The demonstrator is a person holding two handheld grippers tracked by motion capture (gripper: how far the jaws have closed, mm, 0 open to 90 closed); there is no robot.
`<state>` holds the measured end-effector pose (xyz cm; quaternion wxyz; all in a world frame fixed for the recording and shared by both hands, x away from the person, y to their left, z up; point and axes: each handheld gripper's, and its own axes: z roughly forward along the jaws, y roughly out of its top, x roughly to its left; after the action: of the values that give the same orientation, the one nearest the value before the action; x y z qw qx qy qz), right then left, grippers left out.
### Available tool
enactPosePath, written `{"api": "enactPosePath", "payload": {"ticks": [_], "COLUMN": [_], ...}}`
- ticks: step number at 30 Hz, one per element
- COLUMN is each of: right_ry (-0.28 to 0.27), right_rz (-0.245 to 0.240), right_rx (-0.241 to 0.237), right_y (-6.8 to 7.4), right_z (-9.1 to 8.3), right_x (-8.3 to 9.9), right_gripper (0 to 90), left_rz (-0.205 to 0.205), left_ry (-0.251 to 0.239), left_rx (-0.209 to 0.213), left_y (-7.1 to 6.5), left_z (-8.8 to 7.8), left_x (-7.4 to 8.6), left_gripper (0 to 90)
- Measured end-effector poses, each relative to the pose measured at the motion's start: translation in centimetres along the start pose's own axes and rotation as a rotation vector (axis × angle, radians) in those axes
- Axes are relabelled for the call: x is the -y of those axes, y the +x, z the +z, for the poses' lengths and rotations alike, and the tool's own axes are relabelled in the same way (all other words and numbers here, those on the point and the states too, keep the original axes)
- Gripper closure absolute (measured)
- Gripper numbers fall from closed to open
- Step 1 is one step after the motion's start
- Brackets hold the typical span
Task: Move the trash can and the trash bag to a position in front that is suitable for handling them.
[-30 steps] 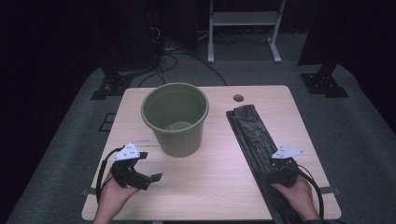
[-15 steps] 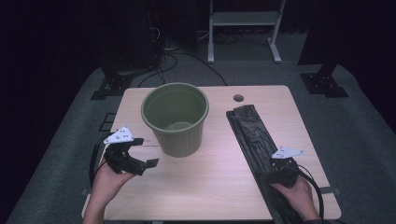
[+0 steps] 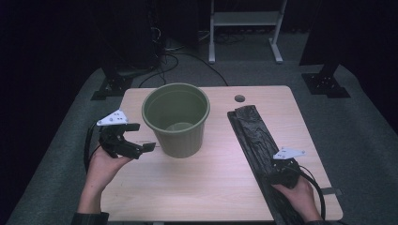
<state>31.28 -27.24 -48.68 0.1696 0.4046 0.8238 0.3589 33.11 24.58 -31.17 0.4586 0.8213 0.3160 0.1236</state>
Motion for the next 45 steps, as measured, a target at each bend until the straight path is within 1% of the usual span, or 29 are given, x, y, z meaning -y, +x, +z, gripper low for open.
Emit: {"api": "enactPosePath", "payload": {"ticks": [3,7,11,13,20,24,26,30,32,34,37,39,40,45], "right_ry": [0.000,0.000,0.000,0.000,0.000,0.001,0.001,0.000,0.000,0.001,-0.001,-0.001,-0.001,-0.001], "right_rz": [0.000,0.000,0.000,0.000,-0.002,-0.001,-0.001,0.000,0.000,0.000,0.000,0.000,0.000,-0.001], "right_rx": [0.000,0.000,0.000,0.000,0.000,0.000,0.000,0.000,0.000,0.000,0.000,0.000,0.000,0.001], "right_y": [0.0,0.0,0.0,0.0,0.0,0.0,0.0,0.0,0.0,0.0,0.0,0.0,0.0,0.0], "right_z": [0.0,0.0,0.0,0.0,0.0,0.0,0.0,0.0,0.0,0.0,0.0,0.0,0.0,0.0], "right_x": [0.0,0.0,0.0,0.0,0.0,0.0,0.0,0.0,0.0,0.0,0.0,0.0,0.0,0.0], "right_gripper": [9.6,9.6,9.5,9.5,9.6,9.6,9.5,9.6,9.5,9.6,9.6,9.6,9.6,9.6], "left_rz": [-0.008,-0.007,-0.007,-0.003,-0.009,-0.012,-0.012,-0.032,-0.038,-0.041,-0.026,-0.026,-0.020,0.001], "left_ry": [-0.007,-0.008,-0.012,-0.008,0.000,0.006,0.021,0.029,0.046,0.054,0.071,0.075,0.080,0.103], "left_rx": [-0.004,-0.012,-0.019,-0.026,-0.035,-0.042,-0.051,-0.057,-0.066,-0.064,-0.086,-0.093,-0.101,-0.093], "left_y": [0.6,1.5,2.1,2.3,3.6,4.0,4.4,5.4,5.8,6.0,6.1,6.1,6.1,5.7], "left_z": [0.0,0.1,0.3,0.5,1.6,2.2,2.5,3.2,3.6,4.1,4.5,4.6,4.8,5.2], "left_x": [-0.6,-1.7,-2.6,-2.9,-4.0,-4.3,-4.4,-4.5,-4.4,-4.2,-4.2,-4.2,-4.2,-4.2], "left_gripper": [0.0,0.0,0.0,0.0,0.0,0.0,0.0,0.0,0.0,0.0,0.0,0.0,0.0,0.0]}}
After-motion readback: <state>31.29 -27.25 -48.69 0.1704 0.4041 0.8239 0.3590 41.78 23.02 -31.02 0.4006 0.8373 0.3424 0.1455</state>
